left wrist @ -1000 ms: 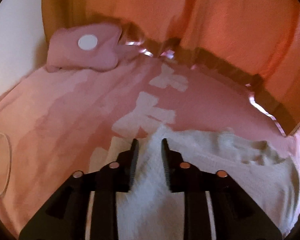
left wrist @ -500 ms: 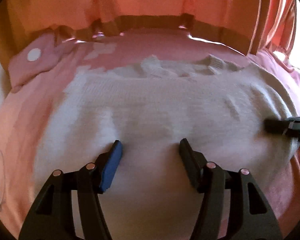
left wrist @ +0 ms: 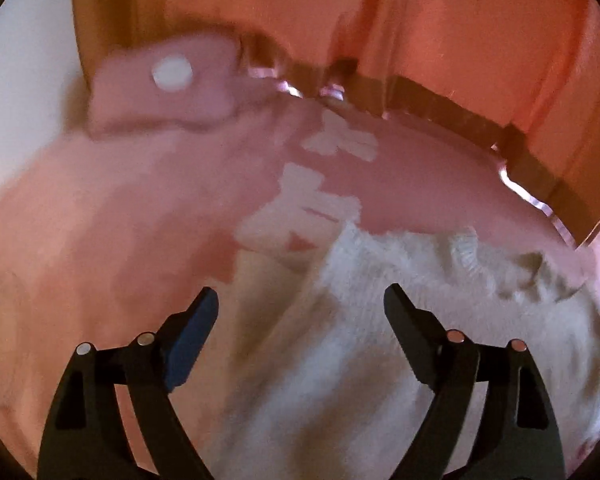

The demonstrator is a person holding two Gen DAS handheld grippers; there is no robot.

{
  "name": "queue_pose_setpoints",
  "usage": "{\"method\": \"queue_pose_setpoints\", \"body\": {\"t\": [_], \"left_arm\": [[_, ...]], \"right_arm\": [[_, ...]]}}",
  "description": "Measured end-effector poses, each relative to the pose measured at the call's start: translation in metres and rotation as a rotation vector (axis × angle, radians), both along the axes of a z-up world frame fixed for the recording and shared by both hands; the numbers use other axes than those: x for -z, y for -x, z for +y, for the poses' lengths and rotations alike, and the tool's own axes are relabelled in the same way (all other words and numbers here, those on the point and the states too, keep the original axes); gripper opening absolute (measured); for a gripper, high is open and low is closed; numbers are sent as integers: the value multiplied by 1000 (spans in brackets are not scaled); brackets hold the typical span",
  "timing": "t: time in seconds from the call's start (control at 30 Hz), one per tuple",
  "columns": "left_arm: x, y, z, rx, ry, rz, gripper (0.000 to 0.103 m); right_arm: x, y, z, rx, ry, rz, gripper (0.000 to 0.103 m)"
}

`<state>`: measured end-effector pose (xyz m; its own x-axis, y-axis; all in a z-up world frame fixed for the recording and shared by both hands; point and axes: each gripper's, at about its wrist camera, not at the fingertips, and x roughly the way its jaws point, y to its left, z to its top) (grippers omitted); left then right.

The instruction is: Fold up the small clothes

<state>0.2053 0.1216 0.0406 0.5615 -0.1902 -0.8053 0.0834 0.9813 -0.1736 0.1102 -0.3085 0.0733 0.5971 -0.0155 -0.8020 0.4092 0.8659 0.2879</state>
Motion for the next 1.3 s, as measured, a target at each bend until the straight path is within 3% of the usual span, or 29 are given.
{"method": "queue_pose_setpoints", "body": {"t": [0.07, 0.17, 0.2, 0.23, 0.27, 0.3, 0.37, 0.47, 0.5, 0.57, 0.6, 0.63, 0.67, 0.7, 0.73, 0.8, 0.87, 0.9, 0.93, 0.97, 1.07, 1.13, 1.2, 1.3], "left_arm": [[14, -6, -2, -2, 49, 64, 82], [12, -2, -3, -19, 67, 40, 73], [9, 0, -2, -25, 74, 28, 54], [6, 0, -2, -25, 81, 19, 30], [4, 0, -2, -26, 82, 11, 18], [2, -1, -2, -25, 84, 8, 11], [-11, 3, -1, -53, 106, -39, 10], [-28, 2, -5, -50, 95, -115, 6], [-30, 0, -7, -46, 80, -121, 6], [-23, -5, -7, -46, 85, -86, 8], [-18, -7, -7, -45, 99, -54, 18], [-9, -11, -6, -49, 109, -5, 40], [-4, -12, -4, -63, 109, 22, 54], [-1, -12, -3, -70, 108, 36, 75], [4, -14, -2, -78, 103, 56, 81], [10, -15, -3, -79, 92, 81, 81], [14, -13, -9, -56, 77, 82, 78], [13, -12, -12, -40, 64, 70, 53], [12, -11, -17, -11, 43, 60, 23], [9, -11, -19, 6, 43, 49, 12], [-20, -5, -14, -19, 118, -55, 10], [-41, -3, -11, -37, 129, -147, 10], [-41, -12, -15, -51, 74, -169, 10], [-3, -28, -19, -57, -3, -57, 10]], "right_arm": [[15, -15, -9, 17, -15, 40, 67], [24, -13, -9, 5, -14, 54, 66], [21, -12, -4, -11, 25, 56, 50], [19, -9, 0, -30, 37, 57, 6], [16, -8, 1, -53, 10, 42, 4], [8, -4, -1, -47, -28, -13, 0], [-21, 4, -2, -43, -11, -145, 0], [-41, 11, -7, -24, -2, -251, 0], [-37, 10, -11, -15, -6, -238, 1], [-20, 2, -16, -15, -6, -152, 15], [-9, -2, -17, -13, 7, -90, 28], [-1, -4, -16, -19, 14, -55, 42], [5, -7, -16, -26, 16, -31, 46], [12, -8, -16, -33, 14, -6, 50], [18, -11, -15, -45, 8, 23, 55], [29, -14, -11, -62, 3, 63, 57], [31, -13, -4, -92, -2, 63, 35], [27, -13, -2, -111, -20, 47, 11], [20, -11, -2, -110, -27, 11, 10], [10, -9, -2, -115, -36, -40, 9], [-35, 9, -7, -76, -87, -260, 8], [-44, 13, -10, -54, -67, -311, 8], [-26, 2, -14, -34, -11, -220, 8], [37, -19, -25, -18, -10, 44, 8]]}}
